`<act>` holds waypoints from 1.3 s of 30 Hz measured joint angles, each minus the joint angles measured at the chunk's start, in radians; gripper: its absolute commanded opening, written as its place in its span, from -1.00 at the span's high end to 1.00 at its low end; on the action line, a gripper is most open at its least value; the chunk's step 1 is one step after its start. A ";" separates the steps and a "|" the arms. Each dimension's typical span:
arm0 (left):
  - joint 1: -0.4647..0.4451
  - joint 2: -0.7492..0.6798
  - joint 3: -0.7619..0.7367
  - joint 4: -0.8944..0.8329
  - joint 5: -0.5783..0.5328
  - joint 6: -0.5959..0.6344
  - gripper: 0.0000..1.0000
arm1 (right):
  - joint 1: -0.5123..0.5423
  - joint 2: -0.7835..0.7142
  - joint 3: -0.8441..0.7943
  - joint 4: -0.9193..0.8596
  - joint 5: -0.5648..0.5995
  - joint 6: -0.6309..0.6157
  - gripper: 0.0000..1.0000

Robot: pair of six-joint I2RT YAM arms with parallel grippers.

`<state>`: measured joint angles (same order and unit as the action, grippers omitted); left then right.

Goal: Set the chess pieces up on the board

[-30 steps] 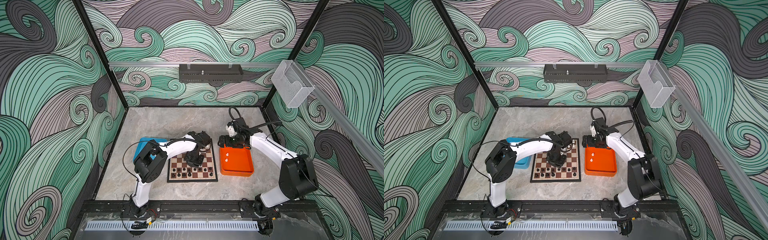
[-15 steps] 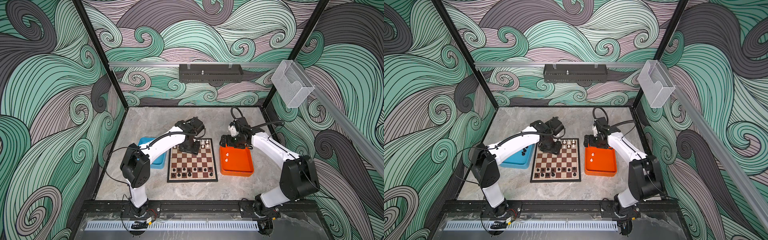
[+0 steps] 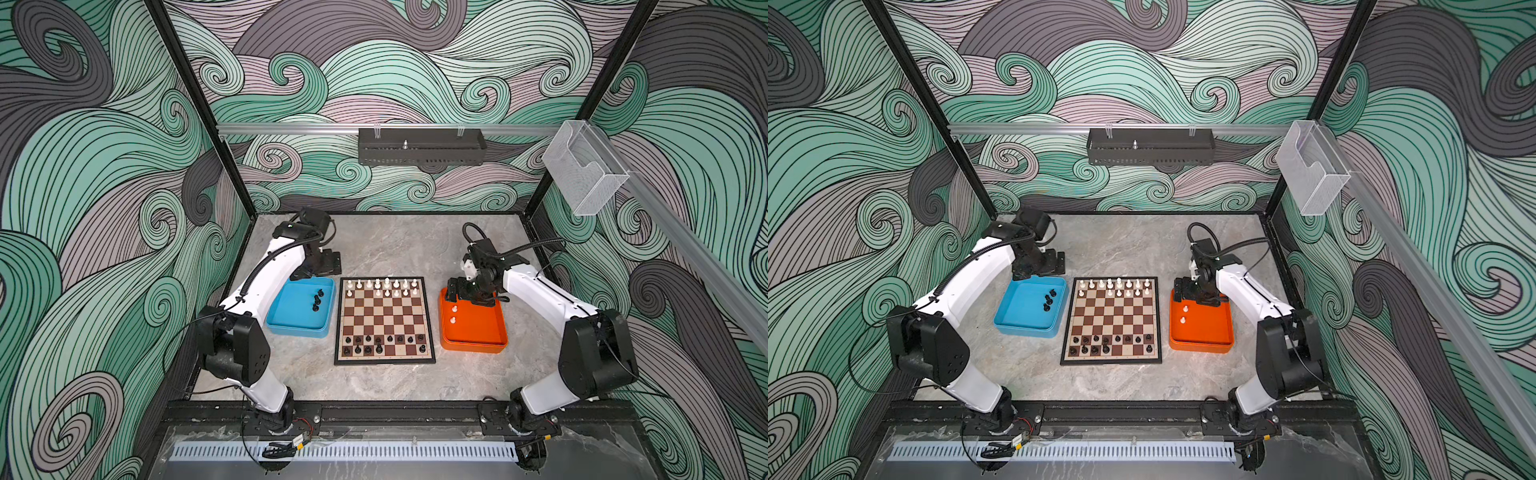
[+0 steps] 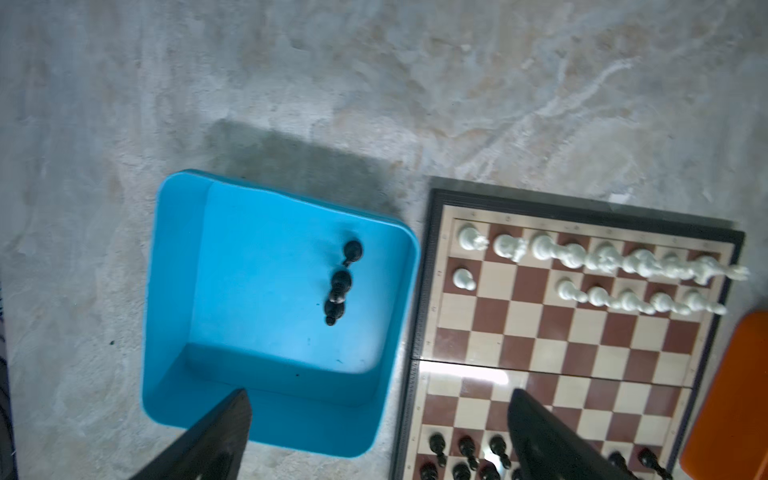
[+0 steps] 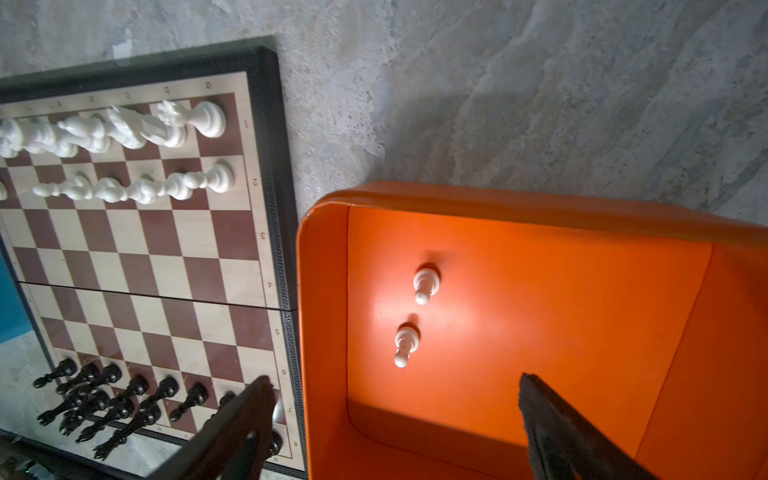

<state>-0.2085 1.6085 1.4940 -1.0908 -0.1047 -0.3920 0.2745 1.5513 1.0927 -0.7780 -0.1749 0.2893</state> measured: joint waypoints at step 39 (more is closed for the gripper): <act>0.214 0.003 -0.072 0.074 0.087 0.026 -0.97 | -0.005 0.213 0.010 0.093 0.034 0.000 0.44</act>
<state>0.0051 1.6115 1.4223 -1.0168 -0.0181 -0.3660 0.2691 1.7641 1.1030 -0.6853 -0.1413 0.2890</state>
